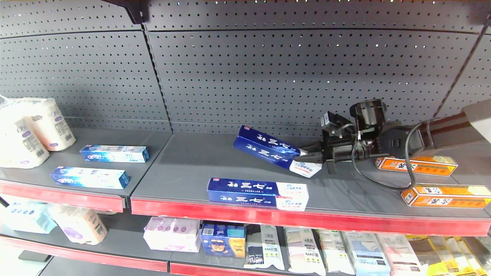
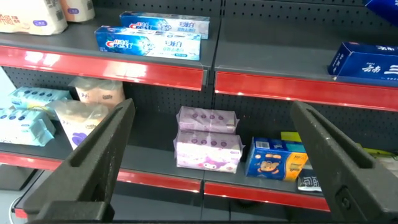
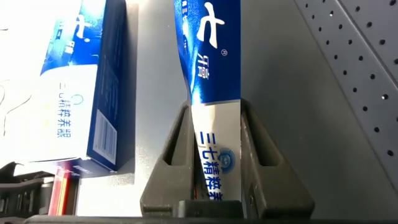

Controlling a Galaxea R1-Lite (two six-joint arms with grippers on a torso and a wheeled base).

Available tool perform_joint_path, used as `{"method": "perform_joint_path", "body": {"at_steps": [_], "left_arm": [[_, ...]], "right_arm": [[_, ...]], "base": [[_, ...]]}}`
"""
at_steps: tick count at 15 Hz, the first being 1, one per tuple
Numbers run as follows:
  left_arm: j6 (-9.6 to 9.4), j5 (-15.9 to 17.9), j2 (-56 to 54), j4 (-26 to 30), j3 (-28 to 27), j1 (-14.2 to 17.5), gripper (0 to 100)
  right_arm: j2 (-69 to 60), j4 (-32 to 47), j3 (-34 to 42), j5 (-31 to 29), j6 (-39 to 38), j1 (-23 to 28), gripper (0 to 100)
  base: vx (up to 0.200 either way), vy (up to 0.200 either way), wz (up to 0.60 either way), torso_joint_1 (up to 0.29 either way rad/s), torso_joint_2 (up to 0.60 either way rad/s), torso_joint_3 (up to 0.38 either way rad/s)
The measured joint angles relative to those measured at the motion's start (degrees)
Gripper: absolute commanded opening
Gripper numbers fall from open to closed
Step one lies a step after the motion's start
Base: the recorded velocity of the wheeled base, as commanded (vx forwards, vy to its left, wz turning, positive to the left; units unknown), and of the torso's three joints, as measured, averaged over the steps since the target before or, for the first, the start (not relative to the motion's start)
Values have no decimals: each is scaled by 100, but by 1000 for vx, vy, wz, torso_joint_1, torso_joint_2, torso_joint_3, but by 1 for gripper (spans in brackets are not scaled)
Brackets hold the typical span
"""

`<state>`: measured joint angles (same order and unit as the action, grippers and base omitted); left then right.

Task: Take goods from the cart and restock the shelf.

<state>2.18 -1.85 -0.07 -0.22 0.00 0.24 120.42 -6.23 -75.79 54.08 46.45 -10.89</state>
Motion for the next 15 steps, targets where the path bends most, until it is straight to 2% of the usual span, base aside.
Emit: {"method": "perform_joint_path", "body": {"at_steps": [13,14,15], "left_arm": [[0,-4,0,-2,0,0,100],[0,-2,0,0,0,0,100],[0,-2,0,-2,0,0,100]], "right_arm": [[-2,2,18,33,-16,0,0],[-2,0,22,33,-13,4,100],[-2,-9,24,37,-9,6,100]], "base": [[0,0,0,0,0,0],[0,0,0,0,0,0],[0,0,0,0,0,0]]}}
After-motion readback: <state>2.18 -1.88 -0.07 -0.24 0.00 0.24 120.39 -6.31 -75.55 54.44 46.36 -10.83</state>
